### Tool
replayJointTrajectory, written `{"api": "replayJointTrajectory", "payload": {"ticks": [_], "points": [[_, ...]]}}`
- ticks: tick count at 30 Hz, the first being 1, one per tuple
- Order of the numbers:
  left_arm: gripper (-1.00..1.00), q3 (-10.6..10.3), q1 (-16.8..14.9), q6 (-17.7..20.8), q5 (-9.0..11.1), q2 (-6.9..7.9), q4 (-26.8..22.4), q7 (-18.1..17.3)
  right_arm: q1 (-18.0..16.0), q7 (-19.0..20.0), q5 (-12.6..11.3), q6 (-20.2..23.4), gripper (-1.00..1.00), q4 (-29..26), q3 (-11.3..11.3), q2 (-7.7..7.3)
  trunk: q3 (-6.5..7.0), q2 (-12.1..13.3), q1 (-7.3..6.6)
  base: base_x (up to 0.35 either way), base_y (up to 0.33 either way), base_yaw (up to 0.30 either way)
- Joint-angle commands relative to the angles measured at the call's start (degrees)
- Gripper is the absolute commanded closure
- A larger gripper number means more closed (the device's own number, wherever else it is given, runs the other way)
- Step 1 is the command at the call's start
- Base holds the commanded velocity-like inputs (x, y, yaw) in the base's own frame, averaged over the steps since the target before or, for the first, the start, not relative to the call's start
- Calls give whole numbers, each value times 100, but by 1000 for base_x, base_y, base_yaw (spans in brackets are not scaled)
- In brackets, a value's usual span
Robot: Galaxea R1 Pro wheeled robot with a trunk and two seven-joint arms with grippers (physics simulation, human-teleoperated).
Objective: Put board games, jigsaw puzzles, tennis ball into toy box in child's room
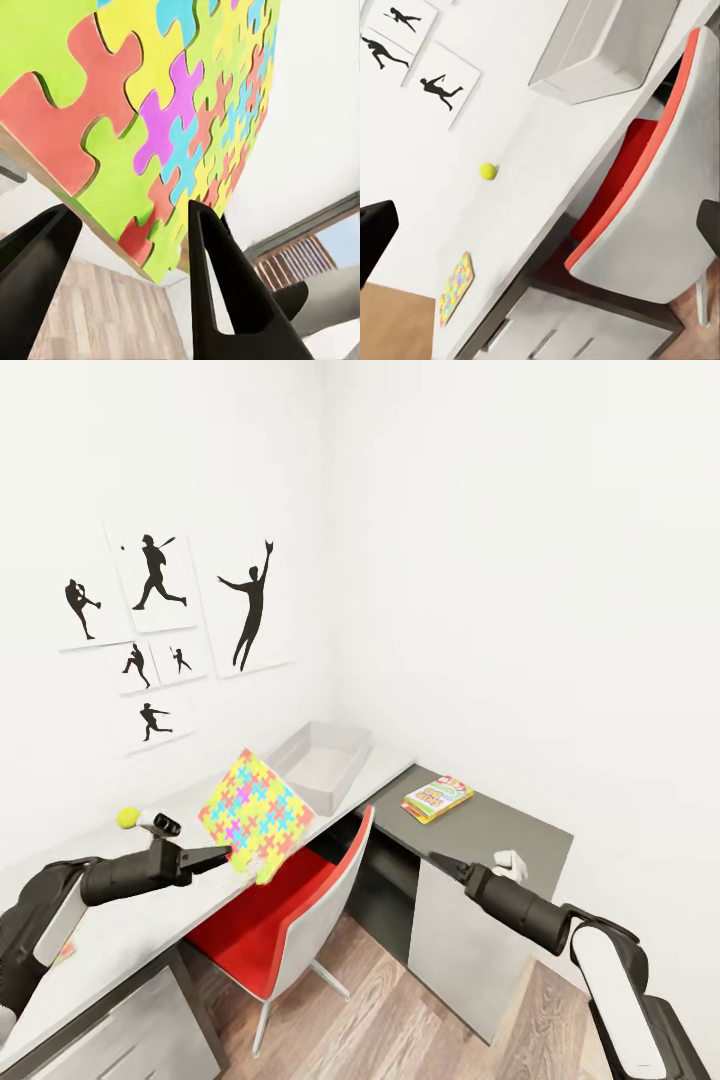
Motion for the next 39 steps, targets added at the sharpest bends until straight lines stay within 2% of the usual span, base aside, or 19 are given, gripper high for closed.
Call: {"api": "replayJointTrajectory", "payload": {"ticks": [1, 6, 9, 11, 12, 14, 16, 19, 21, 25, 31, 34, 36, 39], "points": [[100, 0, -148, 60, -12, -2, -69, -12, -4, 46, 32, 31, -100, -3, -22, -46, -15, -13, 4, 0, 0, 0], [100, -1, -424, 60, -25, -63, -168, 85, 9, 52, 23, 37, -100, -5, -73, -191, -15, -13, 4, 0, 0, 0], [100, -2, -591, 60, -98, -89, -156, 595, 11, 52, 21, 37, -100, -5, -79, -210, -15, -13, 4, 0, 0, 0], [100, -18, -933, 60, -156, -283, -39, 1366, 11, 52, 21, 37, -100, -5, -74, -212, -15, -13, 4, 0, 0, 0], [100, -34, -1007, 60, -162, -358, 39, 1544, 11, 52, 21, 37, -100, -5, -74, -213, -15, -13, 4, 0, 0, 0], [100, -112, -1344, 60, -177, -695, 606, 2255, 11, 52, 21, 37, -100, -5, -70, -213, -15, -13, 4, 0, 0, 0], [100, -156, -1832, 60, -185, -959, 1435, 2919, 7, 51, 21, 37, -100, -5, -61, -213, -15, -13, 4, 0, 0, 0], [100, -167, -2595, 60, -169, -1175, 2614, 3758, 18, 70, 21, 32, -100, -5, -62, -214, -15, -13, 4, 0, 0, 0], [100, -158, -2912, 60, -149, -1251, 3011, 4088, 35, 85, 21, 20, -100, -5, -73, -214, -15, -13, 4, 0, 0, 0], [100, -132, -3109, 48, -147, -1343, 3255, 4308, 45, 95, 21, 20, -100, -5, -80, -215, -15, -13, 4, 0, 0, 0], [100, -124, -3137, 40, -150, -1351, 3306, 4341, 51, 117, -3, 43, -100, -5, -81, -217, -15, -13, 4, 23, 0, 0], [100, -117, -3139, 36, -150, -1350, 3311, 4343, 57, 283, -26, 61, -100, -5, -81, -221, -15, -13, 4, 169, 0, 0], [100, -112, -3140, 31, -150, -1354, 3312, 4346, 61, 667, -34, 75, -100, -8, -82, -233, -15, -13, 4, 87, 0, 0], [100, -109, -3140, 14, -150, -1357, 3313, 4349, 63, 1565, -34, 78, -100, -13, -105, -321, -15, -13, 4, 30, 0, 0]]}}
